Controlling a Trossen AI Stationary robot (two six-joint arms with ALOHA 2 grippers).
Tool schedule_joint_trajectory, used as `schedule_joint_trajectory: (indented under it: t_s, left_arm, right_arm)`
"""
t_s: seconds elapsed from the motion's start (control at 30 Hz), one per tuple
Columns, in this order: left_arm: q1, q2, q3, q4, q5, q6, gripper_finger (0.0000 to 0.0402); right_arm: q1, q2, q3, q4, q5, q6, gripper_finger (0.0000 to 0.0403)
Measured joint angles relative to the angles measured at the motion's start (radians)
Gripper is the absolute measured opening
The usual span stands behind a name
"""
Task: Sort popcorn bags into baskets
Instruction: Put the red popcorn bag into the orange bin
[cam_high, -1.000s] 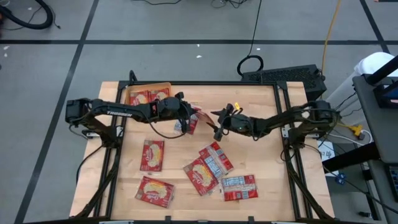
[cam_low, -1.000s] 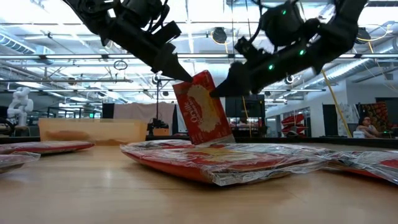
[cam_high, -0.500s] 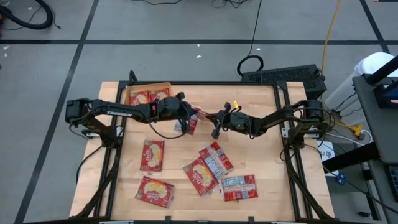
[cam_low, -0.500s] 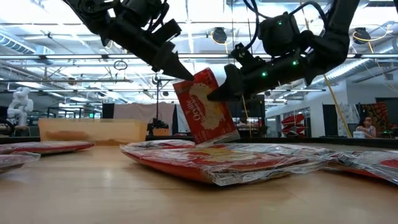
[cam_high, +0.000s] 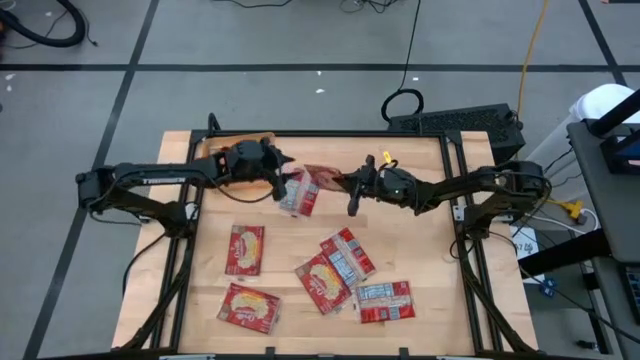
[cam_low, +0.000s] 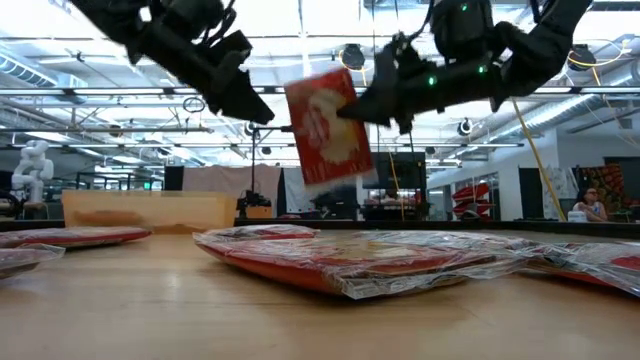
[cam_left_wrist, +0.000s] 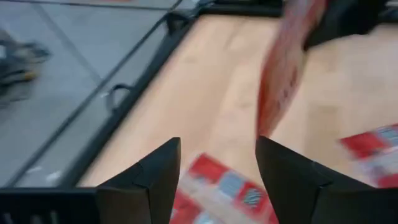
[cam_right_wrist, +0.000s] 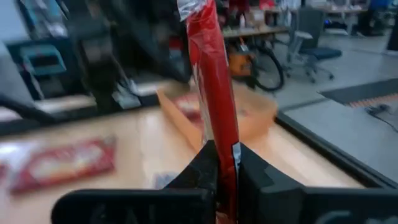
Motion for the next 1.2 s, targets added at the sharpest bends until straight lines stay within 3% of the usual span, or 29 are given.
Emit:
schedule_joint_trajectory:
  t_s: [0.2,0.37,0.63,1.0,1.2]
  left_arm:
    - [-0.016,-0.009,-0.215,0.454,0.174,-0.049,0.0209]
    - [-0.050,-0.010,-0.271,0.724,0.206,-0.084,0.0210]
    - [-0.050,-0.010,-0.193,0.752,0.318,-0.137,0.0200]
    - [-0.050,0.063,-0.166,0.734,0.323,-0.166,0.0102]
    - [-0.049,0.110,-0.119,0.732,0.356,-0.153,0.0113]
  right_arm:
    - [0.008,-0.006,-0.001,0.114,-0.091,0.025,0.0011]
    - [0.008,-0.001,-0.001,0.248,-0.139,0.026,0.0010]
    - [0.007,-0.001,0.001,0.323,-0.140,-0.016,0.0011]
    - [0.009,0.000,0.001,0.343,-0.168,-0.019,0.0011]
    - [0.008,-0.001,0.001,0.345,-0.168,-0.020,0.0011]
